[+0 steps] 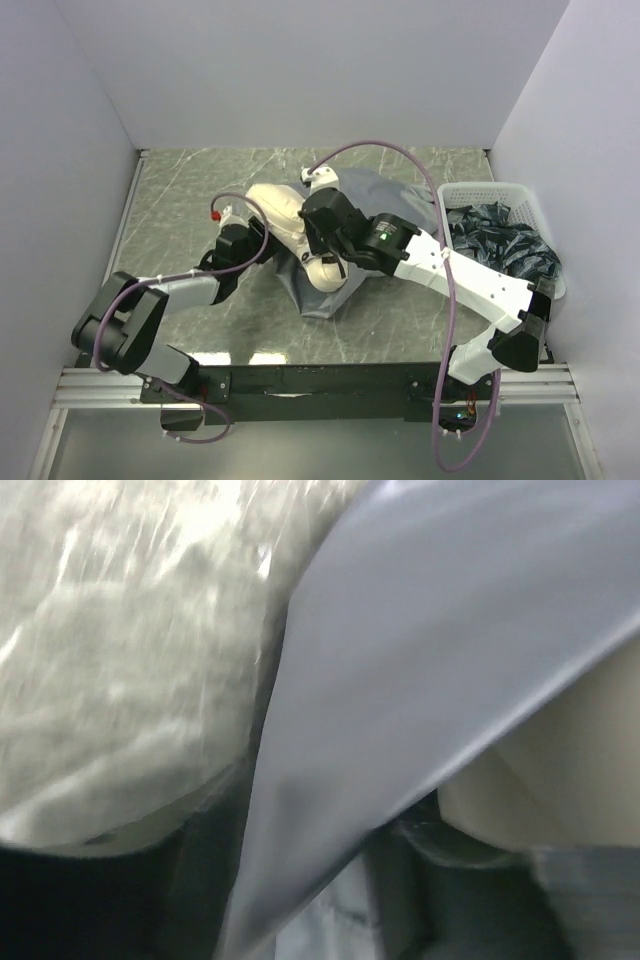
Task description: Put the pillow into the pillowcase
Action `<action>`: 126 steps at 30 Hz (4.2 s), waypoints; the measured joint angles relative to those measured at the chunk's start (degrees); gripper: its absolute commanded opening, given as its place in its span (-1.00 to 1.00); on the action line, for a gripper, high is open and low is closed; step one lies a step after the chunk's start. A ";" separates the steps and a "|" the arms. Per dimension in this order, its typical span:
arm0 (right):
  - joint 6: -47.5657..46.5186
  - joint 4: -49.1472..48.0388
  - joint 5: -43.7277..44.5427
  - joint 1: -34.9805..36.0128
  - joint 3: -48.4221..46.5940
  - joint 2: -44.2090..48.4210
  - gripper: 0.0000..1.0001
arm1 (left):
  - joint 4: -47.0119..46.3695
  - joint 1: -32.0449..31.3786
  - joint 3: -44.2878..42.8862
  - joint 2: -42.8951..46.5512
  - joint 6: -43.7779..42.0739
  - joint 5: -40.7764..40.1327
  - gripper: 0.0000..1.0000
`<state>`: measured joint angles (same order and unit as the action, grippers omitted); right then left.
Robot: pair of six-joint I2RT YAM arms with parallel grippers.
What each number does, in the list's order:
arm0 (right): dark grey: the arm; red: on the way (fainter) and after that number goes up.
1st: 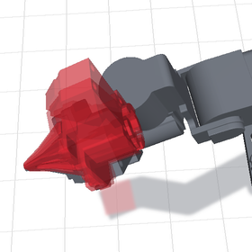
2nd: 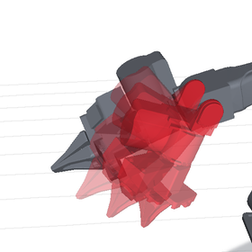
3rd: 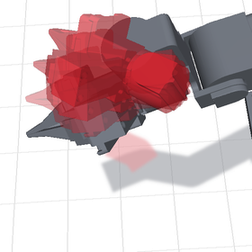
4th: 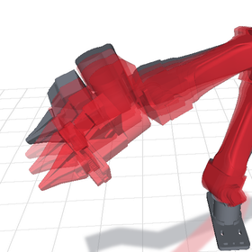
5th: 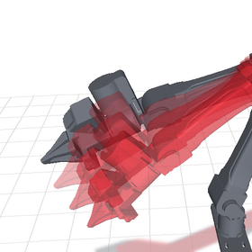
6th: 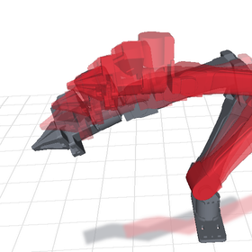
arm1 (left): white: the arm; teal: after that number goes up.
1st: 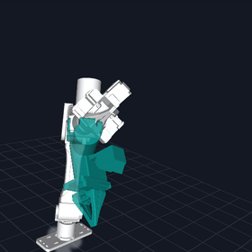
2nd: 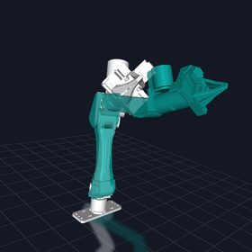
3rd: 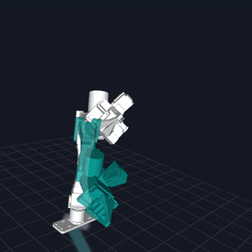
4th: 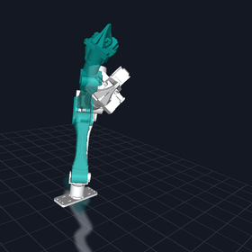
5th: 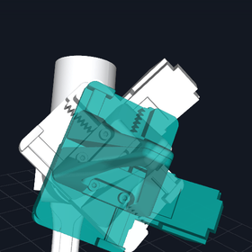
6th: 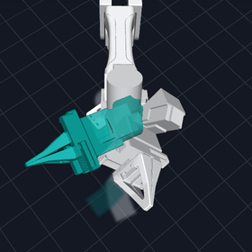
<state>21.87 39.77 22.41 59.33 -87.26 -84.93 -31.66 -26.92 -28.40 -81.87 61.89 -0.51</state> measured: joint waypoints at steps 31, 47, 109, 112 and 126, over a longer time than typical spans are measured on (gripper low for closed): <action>1.92 -2.56 -10.21 -3.67 -7.28 0.70 0.70 | 48.46 7.78 -40.30 13.53 -0.79 -7.87 -0.98; 7.48 -10.19 -3.39 -7.23 6.21 1.36 0.25 | 52.65 7.78 -44.39 9.86 0.35 -7.93 -0.98; 11.43 1.70 -40.44 -30.05 -48.72 -16.65 -1.00 | 67.49 25.83 -82.75 -13.64 -15.72 10.82 0.77; 12.20 0.85 -43.17 -32.17 -48.68 -16.46 -1.00 | 66.95 27.47 -80.19 -9.14 -15.63 10.36 0.71; 11.47 0.61 -47.34 -32.11 -40.11 -10.64 -1.00 | 54.23 31.10 -43.36 11.43 -10.25 16.15 0.12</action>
<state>33.34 40.38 -24.93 27.22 -127.37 -95.57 22.57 4.19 -71.77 -70.43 51.64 15.64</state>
